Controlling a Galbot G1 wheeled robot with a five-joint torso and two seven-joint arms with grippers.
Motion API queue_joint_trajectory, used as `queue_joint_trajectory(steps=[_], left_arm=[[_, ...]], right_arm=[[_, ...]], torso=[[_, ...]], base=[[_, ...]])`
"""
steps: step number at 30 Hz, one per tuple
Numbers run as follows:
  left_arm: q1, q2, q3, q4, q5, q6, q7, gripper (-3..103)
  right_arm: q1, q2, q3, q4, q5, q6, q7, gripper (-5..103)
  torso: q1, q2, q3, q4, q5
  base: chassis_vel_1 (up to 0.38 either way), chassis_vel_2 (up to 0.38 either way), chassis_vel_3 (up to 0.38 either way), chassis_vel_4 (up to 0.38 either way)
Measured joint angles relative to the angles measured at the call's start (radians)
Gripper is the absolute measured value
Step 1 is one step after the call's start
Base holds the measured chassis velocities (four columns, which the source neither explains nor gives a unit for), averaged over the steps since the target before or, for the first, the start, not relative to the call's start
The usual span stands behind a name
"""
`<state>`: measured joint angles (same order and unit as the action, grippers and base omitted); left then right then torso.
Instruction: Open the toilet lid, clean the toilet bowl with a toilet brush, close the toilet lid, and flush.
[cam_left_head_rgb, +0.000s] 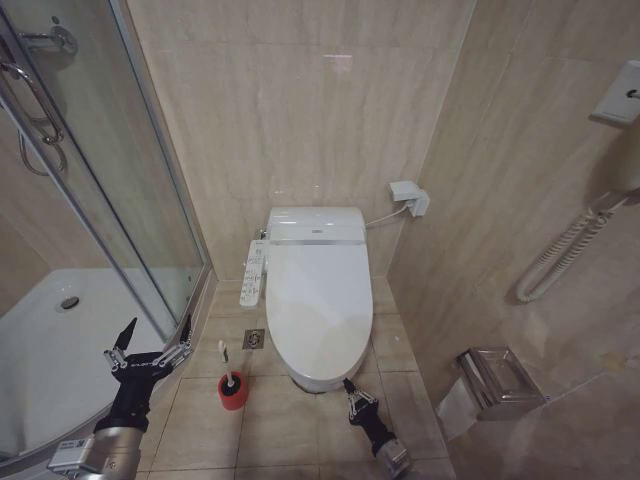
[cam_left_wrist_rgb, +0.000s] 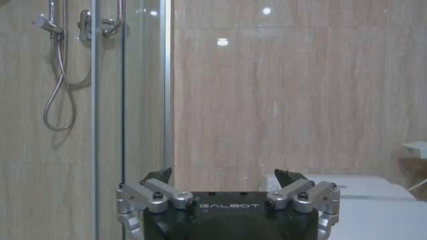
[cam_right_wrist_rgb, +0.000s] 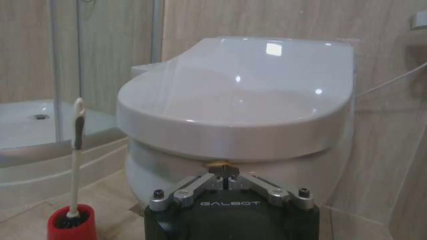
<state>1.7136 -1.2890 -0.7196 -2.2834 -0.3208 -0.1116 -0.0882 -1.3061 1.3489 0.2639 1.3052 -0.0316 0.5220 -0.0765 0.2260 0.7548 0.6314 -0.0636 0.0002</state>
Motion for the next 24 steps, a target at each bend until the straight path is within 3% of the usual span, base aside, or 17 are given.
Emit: queue_joint_trajectory(steps=[24], left_arm=[[0.0, 0.0, 0.0, 0.0, 0.0, 0.0, 0.0, 100]], right_arm=[[-0.037, -0.011, 0.052, 0.176, 0.105, -0.04, 0.01, 0]], torso=[[0.0, 0.0, 0.0, -0.0003, 0.0001]], base=[[0.0, 0.0, 0.0, 0.0]])
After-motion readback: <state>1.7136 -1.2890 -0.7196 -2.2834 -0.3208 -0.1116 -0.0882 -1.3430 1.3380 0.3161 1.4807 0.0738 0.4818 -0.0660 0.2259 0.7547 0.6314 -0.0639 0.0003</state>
